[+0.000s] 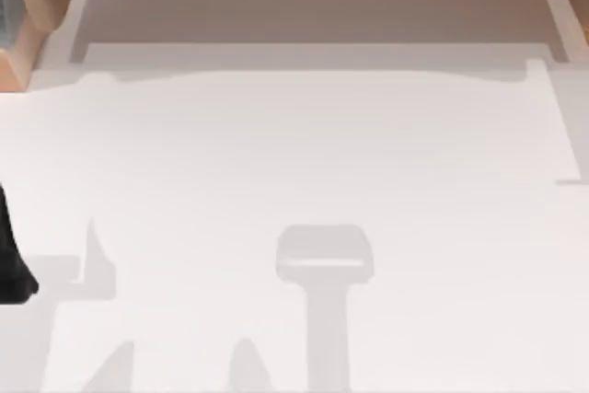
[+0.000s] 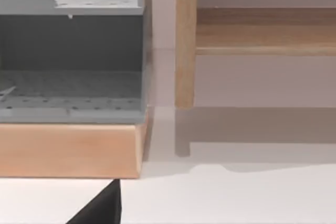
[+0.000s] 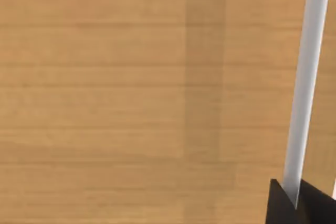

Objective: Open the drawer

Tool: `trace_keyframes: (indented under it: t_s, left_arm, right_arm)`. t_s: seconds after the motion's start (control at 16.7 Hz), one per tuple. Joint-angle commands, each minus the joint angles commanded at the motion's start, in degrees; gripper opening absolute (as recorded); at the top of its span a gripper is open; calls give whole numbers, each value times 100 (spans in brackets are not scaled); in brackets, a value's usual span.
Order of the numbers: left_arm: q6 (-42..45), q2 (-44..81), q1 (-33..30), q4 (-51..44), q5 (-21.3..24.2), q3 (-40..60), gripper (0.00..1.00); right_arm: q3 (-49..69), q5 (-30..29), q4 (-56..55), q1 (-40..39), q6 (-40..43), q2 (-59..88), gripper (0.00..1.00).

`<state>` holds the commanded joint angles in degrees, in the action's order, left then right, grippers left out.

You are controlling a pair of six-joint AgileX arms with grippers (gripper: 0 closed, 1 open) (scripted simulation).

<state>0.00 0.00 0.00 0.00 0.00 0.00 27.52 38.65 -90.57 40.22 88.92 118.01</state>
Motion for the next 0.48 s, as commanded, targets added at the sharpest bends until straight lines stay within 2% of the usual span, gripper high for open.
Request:
trace_keyframes:
  t_s: [0.48]
  left_arm:
    - [0,0,0,0,0,0,100]
  right_arm:
    - [0,0,0,0,0,0,90]
